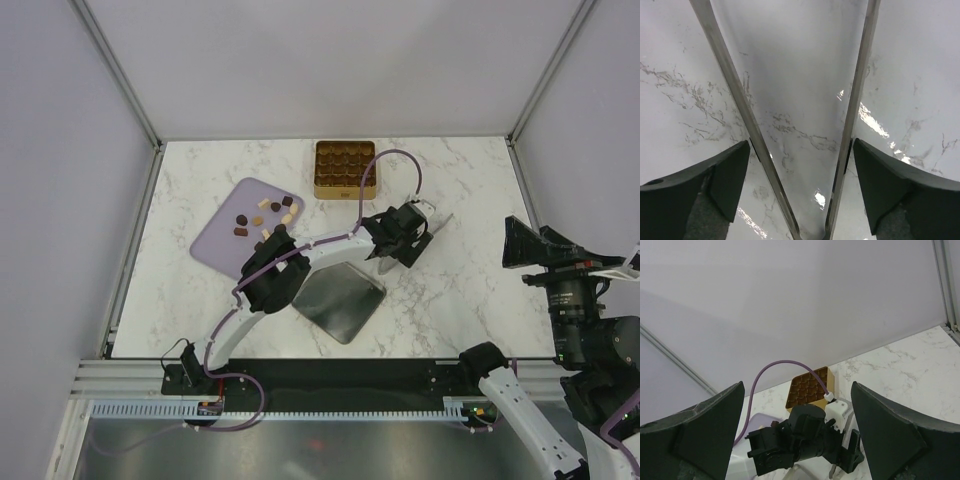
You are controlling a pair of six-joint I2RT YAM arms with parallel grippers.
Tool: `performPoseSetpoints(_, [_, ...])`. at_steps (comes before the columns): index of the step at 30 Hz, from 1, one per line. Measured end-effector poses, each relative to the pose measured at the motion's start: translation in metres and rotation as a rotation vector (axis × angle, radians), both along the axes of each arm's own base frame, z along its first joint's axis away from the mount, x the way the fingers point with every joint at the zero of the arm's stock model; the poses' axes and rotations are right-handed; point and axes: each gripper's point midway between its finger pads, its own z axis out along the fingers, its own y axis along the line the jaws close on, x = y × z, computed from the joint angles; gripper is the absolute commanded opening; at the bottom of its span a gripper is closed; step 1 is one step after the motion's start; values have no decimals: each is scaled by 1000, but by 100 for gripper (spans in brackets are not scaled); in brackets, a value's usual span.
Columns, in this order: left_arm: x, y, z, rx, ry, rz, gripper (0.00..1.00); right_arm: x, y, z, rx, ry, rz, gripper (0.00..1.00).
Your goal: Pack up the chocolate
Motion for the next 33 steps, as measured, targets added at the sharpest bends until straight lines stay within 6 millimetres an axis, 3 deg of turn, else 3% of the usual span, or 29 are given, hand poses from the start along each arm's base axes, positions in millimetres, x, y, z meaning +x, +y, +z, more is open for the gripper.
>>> performPoseSetpoints(6, [1, 4, 5, 31, -1, -1, 99, 10, 8, -3, -15, 23, 23, 95])
performPoseSetpoints(11, [12, -12, 17, 3, -34, -6, 99, 18, 17, -2, -22, 34, 50, 95])
performPoseSetpoints(16, [16, -15, 8, 6, -27, -8, 97, 22, 21, -3, -30, 43, 64, 95])
performPoseSetpoints(23, [21, -11, 0, 9, -5, -5, 89, 18, 16, 0, -21, 18, 47, 95])
performPoseSetpoints(27, [21, -10, -1, 3, 4, -9, 80, 10, 10, -1, -8, -3, 30, 95])
performPoseSetpoints(33, [21, -11, -1, -1, 8, -12, 76, 9, 5, 1, 1, -9, 8, 95])
